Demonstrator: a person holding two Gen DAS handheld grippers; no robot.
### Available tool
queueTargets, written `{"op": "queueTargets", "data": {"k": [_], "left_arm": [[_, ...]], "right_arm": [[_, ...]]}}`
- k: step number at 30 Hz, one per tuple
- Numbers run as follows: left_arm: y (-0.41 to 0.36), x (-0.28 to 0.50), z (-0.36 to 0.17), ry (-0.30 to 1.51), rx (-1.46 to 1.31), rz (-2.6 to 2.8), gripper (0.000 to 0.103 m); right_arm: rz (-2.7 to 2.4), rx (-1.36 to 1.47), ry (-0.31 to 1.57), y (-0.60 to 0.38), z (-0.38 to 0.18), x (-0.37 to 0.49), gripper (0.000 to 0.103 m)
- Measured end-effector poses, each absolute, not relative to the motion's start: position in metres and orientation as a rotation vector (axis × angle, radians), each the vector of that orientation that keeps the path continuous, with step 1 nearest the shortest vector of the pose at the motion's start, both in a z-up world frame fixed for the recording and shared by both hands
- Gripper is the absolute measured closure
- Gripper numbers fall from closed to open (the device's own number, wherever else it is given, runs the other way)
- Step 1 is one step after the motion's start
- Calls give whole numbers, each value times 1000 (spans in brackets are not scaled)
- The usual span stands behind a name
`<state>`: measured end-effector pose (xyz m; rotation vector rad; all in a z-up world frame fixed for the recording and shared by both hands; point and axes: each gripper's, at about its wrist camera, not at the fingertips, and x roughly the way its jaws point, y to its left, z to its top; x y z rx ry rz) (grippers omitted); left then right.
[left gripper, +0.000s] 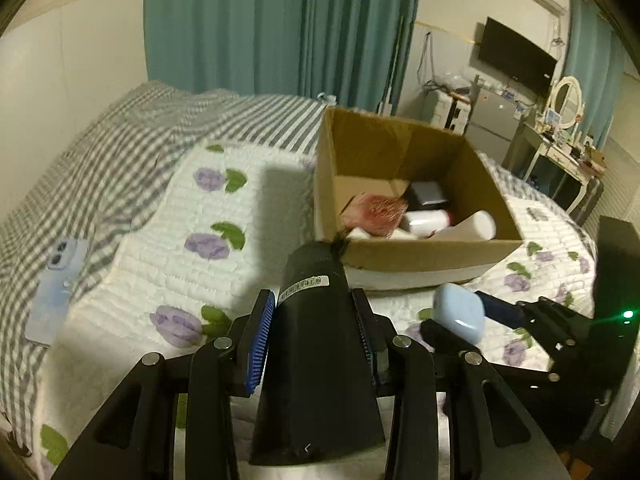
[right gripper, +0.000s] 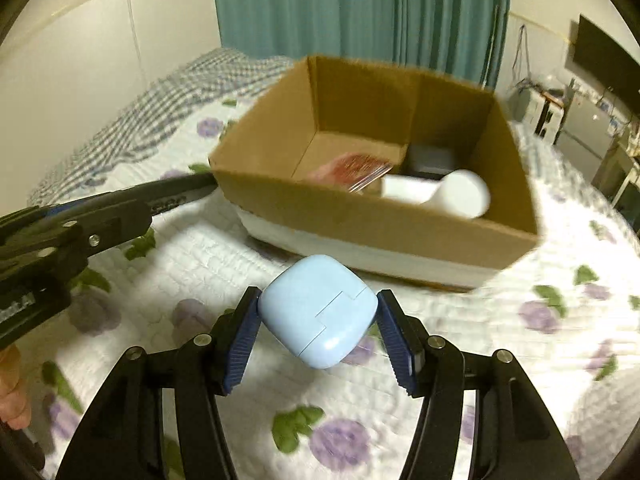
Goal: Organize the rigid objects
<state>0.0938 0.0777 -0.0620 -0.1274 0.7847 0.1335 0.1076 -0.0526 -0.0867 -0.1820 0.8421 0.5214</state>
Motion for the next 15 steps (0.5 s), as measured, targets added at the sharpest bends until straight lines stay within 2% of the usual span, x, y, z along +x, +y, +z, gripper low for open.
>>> {"op": "queueTargets", "data": {"k": [9,15], "left_arm": [[62,84,-17,690,-126,96,66],[40,105,13,622,-91,62,66]], "right_arm": [[460,-158,740,-80,-27,104,45],[460,-179,654,-78,14,117,45]]}}
